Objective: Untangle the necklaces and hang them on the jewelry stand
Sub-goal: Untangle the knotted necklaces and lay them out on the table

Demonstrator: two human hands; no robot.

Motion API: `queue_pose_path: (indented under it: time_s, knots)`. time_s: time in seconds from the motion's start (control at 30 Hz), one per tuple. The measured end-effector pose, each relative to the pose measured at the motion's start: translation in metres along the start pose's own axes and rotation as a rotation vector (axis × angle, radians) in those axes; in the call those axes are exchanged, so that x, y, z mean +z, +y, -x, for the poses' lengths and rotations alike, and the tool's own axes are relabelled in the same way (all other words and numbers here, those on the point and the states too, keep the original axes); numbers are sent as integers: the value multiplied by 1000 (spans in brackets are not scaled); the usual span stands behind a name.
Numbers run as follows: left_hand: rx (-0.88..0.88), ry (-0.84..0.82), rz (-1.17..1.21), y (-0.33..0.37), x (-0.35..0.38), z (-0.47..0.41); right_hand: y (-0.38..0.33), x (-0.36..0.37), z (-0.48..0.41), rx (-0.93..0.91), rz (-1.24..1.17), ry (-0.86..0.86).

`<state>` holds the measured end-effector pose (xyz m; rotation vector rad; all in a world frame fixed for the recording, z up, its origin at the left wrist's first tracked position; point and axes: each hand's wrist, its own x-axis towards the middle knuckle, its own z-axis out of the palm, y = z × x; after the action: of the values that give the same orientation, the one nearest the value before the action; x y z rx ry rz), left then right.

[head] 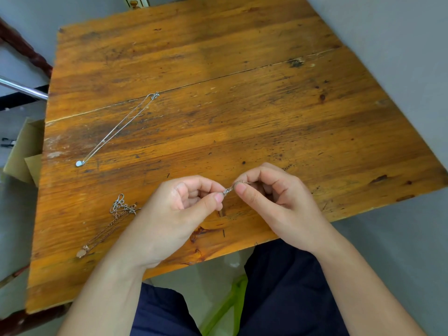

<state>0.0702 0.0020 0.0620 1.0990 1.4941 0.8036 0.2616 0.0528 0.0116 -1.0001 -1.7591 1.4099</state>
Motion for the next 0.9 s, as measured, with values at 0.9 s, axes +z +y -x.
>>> queue_pose_path:
  time_s: [0.9]
  knots:
    - [46,104,-35,1,6,1,-1,9,6,-119,53,130]
